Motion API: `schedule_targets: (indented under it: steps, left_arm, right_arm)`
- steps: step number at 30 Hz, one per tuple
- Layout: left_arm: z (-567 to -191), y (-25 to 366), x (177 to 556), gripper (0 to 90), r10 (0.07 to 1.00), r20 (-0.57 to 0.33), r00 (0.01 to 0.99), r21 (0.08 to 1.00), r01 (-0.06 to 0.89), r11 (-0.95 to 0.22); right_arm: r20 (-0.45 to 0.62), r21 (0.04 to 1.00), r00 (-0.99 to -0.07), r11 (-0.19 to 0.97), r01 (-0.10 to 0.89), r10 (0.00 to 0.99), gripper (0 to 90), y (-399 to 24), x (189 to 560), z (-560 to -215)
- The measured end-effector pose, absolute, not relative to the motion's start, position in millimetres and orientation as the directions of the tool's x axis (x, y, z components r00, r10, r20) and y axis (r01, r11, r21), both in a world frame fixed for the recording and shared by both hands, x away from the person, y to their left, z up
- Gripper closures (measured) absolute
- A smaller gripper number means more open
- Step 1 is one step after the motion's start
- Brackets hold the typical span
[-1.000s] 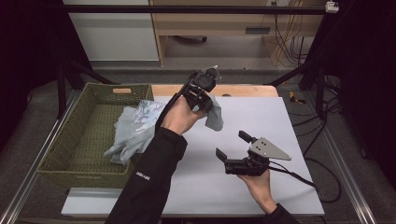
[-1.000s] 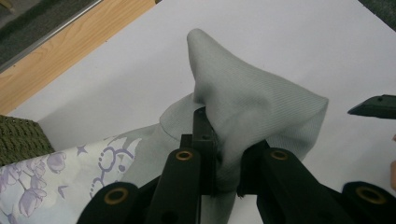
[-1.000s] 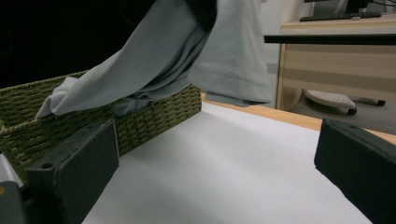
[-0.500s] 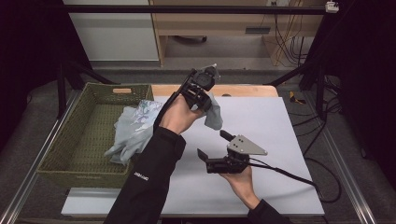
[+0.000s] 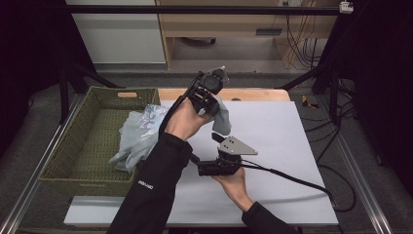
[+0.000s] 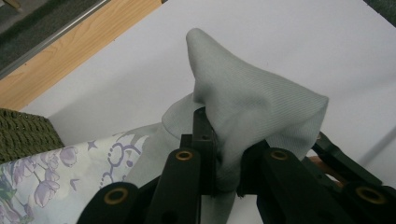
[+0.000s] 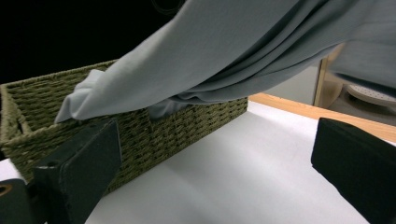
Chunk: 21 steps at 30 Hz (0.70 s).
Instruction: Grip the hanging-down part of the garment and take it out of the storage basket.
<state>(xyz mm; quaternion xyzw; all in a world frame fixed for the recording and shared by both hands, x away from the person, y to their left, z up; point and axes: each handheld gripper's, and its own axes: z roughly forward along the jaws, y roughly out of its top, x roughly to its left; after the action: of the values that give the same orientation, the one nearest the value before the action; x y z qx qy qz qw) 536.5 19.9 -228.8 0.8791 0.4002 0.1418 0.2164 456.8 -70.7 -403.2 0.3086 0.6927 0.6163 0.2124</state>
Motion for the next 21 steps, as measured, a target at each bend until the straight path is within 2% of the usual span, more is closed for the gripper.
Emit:
schedule_targets:
  steps: [11, 14, 21]
  left_arm:
    - [-226.6, 22.0, 536.1, 80.7, 0.766, 0.075, 0.639, 0.500, 0.641, -0.583]
    - [-224.7, 24.1, 535.1, 80.7, 0.765, 0.077, 0.639, 0.502, 0.639, -0.584]
    - [-223.0, 24.3, 533.5, 80.7, 0.762, 0.087, 0.642, 0.499, 0.634, -0.591]
  right_arm:
    - [0.122, 0.981, -0.728, 0.029, 0.191, 0.674, 4.1, -47.2, 478.5, -405.4]
    - [0.103, 0.986, -0.730, 0.028, 0.164, 0.676, 4.9, -42.8, 486.0, -406.0]
    - [0.108, 0.988, -0.746, 0.014, 0.156, 0.658, 10.4, -29.9, 494.5, -403.2]
